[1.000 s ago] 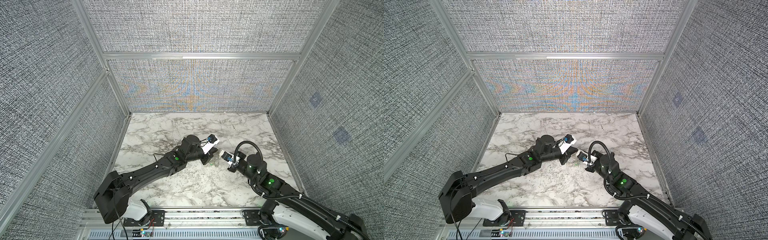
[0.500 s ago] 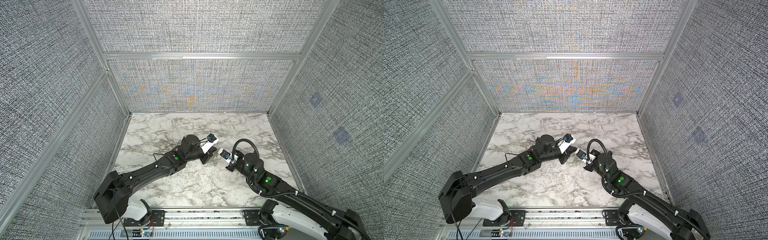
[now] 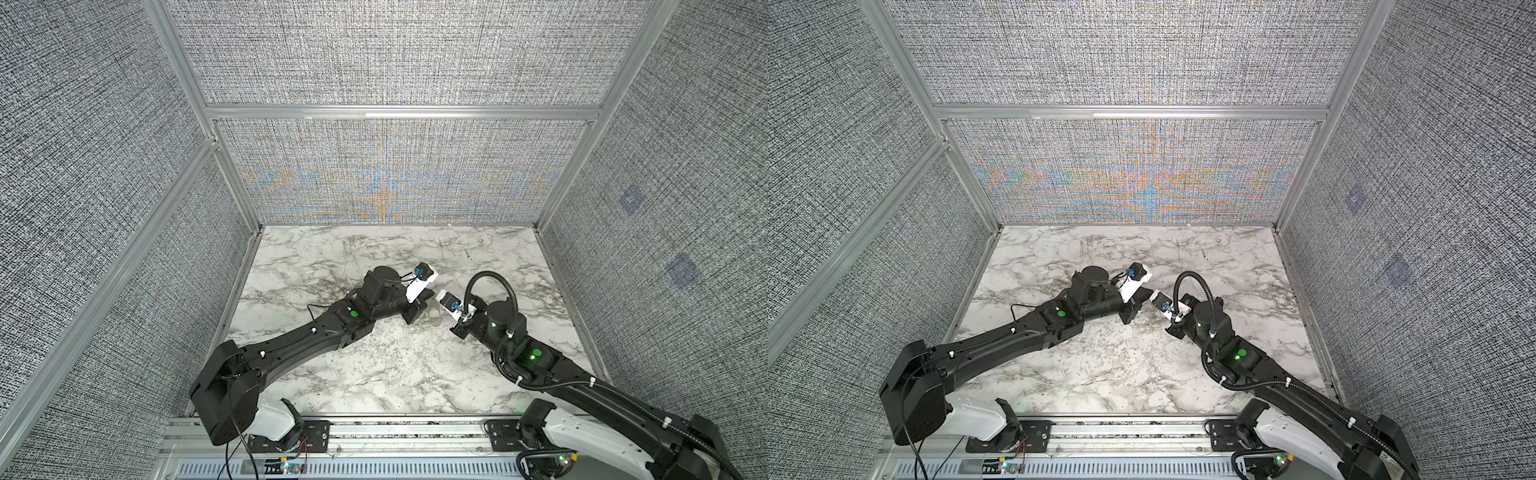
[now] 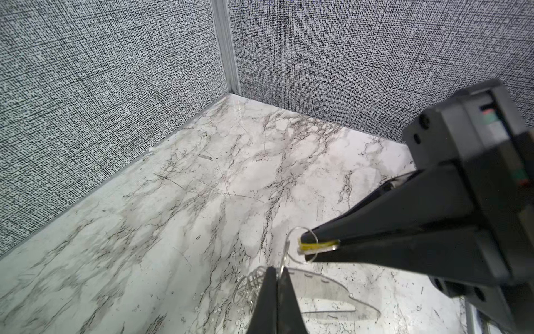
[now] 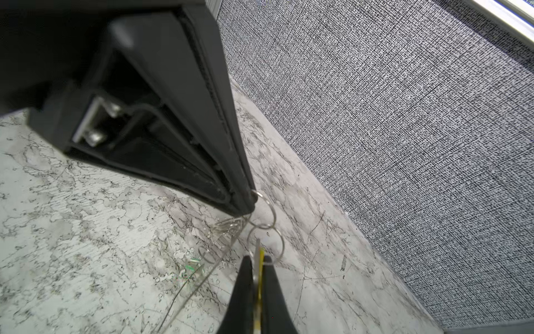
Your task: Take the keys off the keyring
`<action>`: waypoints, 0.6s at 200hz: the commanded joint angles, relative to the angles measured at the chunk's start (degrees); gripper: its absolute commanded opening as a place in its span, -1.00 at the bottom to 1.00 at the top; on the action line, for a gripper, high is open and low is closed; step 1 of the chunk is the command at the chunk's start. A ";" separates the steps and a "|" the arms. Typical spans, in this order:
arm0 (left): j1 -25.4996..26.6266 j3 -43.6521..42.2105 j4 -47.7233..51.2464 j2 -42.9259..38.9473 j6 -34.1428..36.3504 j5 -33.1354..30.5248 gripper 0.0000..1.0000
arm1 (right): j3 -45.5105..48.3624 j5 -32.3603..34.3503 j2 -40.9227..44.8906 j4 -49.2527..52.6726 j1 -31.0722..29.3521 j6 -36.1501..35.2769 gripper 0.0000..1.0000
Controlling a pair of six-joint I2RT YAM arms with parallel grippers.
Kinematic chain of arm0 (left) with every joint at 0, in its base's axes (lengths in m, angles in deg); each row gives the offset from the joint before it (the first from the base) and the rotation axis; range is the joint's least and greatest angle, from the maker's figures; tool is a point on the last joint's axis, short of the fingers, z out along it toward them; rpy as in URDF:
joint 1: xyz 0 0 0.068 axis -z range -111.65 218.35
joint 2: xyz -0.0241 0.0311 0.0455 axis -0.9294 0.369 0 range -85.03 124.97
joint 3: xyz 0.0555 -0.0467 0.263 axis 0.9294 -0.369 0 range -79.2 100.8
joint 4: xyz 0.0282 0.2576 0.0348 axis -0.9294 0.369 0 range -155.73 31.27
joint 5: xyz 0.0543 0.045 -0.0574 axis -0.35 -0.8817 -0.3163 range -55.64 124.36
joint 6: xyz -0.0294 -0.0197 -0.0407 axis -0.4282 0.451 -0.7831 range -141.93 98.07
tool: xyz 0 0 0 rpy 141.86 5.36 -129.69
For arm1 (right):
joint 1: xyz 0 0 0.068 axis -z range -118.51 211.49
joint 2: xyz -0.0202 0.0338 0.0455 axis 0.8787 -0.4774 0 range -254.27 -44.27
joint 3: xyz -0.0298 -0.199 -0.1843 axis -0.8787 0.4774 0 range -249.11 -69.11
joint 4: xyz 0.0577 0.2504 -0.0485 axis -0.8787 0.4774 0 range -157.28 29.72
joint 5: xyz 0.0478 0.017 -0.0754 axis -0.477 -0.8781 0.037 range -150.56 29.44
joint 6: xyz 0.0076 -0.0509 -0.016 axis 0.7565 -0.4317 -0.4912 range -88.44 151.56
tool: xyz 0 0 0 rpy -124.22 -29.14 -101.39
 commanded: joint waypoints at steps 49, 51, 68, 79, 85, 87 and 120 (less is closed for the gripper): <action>-0.69 1.94 2.22 2.45 -1.60 -6.60 -1.00 | -3.55 1.84 -1.09 0.91 -0.81 -7.33 -1.00; -0.69 2.03 2.37 2.51 -1.63 -6.55 -1.00 | -3.60 2.00 -1.13 0.92 -0.87 -7.96 -1.00; -0.69 2.92 3.56 3.20 -1.70 -6.32 -1.00 | -3.86 2.90 -1.75 0.28 -1.19 -12.05 -1.00; -0.69 3.43 4.18 3.63 -1.70 -6.05 -1.00 | -3.77 3.25 -1.93 -0.60 -1.33 -14.22 -1.00; -0.74 3.62 4.45 3.76 -1.81 -6.03 -1.00 | -3.69 3.41 -2.09 -1.14 -1.34 -15.06 -1.00; -0.70 3.66 4.51 3.85 -1.88 -6.01 -1.00 | -3.64 3.45 -2.04 -1.35 -1.34 -15.31 -1.00; -0.78 4.18 4.80 4.71 -2.24 -5.35 -1.00 | -3.42 1.79 -1.59 -2.85 -1.30 -18.38 -1.00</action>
